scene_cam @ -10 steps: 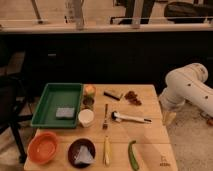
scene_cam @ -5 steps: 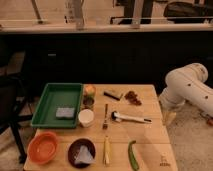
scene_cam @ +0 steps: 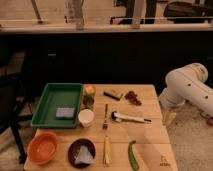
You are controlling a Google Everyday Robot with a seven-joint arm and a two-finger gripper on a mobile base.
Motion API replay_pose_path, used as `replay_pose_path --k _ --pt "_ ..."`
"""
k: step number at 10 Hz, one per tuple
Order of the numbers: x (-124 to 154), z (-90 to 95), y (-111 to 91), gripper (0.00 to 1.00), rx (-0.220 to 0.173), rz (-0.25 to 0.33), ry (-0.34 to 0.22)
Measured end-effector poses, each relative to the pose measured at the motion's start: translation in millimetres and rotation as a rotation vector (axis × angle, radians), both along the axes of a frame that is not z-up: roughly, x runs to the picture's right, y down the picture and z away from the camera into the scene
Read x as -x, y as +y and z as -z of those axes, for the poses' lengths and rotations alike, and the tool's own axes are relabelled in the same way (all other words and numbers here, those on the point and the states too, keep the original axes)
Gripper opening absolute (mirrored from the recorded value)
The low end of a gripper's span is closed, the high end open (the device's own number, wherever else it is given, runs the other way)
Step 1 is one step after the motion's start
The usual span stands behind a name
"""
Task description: Place pepper in red bowl
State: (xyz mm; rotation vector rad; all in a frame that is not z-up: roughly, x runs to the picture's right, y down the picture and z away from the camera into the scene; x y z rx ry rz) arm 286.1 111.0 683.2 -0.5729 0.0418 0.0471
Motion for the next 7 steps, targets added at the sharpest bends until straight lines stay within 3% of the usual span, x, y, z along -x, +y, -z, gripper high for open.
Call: replay_pose_path --k 1,3,5,6,7 --pt "0 0.2 0 0.8 0.002 0.014 -0.009" --pt "12 -0.2 2 0.8 0.029 0.11 -0.078" --pt "27 2.7 12 0.8 0.08 0.319 -0.226" --pt "32 4.3 18 0.8 0.099 0.393 -0.285" --pt "42 7.2 26 0.8 0.124 0.505 -0.381"
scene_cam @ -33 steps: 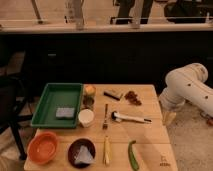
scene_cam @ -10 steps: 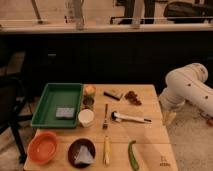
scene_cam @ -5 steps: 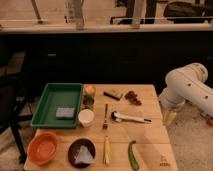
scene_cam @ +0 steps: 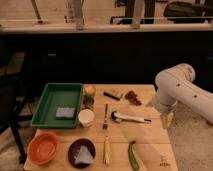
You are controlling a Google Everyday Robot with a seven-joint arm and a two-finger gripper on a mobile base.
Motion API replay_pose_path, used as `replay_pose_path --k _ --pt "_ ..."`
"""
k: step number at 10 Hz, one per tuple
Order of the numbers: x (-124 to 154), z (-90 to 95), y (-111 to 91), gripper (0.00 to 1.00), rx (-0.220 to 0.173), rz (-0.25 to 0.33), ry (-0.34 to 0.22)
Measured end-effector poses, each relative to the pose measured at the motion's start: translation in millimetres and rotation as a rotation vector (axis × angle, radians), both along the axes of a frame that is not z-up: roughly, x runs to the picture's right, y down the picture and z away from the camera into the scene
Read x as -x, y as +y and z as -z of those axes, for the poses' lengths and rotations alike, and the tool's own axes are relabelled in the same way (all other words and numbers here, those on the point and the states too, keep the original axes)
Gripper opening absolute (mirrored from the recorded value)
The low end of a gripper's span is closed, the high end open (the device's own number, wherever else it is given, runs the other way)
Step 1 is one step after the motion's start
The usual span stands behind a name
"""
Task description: Place pepper in red bowl
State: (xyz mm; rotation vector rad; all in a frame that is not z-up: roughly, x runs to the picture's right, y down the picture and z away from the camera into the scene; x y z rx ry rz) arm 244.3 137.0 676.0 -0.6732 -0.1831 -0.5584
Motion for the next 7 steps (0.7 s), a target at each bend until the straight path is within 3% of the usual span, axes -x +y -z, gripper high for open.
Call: replay_pose_path --k 2,4,7 --pt "8 4.6 11 0.8 0.033 0.137 -0.123" --pt "13 7.1 17 0.8 0.05 0.209 -0.192" --pt "14 8.1 16 0.8 0.037 0.196 -0.212"
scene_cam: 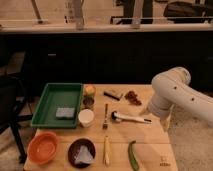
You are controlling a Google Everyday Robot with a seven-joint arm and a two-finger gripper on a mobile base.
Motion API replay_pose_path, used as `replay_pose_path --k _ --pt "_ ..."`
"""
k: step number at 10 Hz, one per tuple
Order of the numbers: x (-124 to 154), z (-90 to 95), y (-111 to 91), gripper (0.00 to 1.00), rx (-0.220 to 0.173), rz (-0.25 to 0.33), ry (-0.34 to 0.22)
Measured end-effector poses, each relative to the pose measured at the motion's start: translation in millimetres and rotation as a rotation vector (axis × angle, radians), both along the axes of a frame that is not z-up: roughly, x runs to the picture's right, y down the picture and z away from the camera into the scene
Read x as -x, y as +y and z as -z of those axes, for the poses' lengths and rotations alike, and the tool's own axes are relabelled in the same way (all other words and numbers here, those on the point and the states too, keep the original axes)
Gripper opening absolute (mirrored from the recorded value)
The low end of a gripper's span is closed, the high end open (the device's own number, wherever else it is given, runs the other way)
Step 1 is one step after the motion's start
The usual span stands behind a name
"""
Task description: Place pepper in red bowl
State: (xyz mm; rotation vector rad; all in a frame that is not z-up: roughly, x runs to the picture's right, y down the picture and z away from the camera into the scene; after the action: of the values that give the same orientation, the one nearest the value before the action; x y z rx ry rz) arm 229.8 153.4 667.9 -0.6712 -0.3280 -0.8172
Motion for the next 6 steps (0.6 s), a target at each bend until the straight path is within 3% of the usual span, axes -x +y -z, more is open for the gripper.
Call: replay_pose_path --k 2,6 --pt "18 -6.4 3 0.8 -0.011 0.032 -0.065" --pt "66 -32.7 29 0.8 -0.022 0.141 -0.233"
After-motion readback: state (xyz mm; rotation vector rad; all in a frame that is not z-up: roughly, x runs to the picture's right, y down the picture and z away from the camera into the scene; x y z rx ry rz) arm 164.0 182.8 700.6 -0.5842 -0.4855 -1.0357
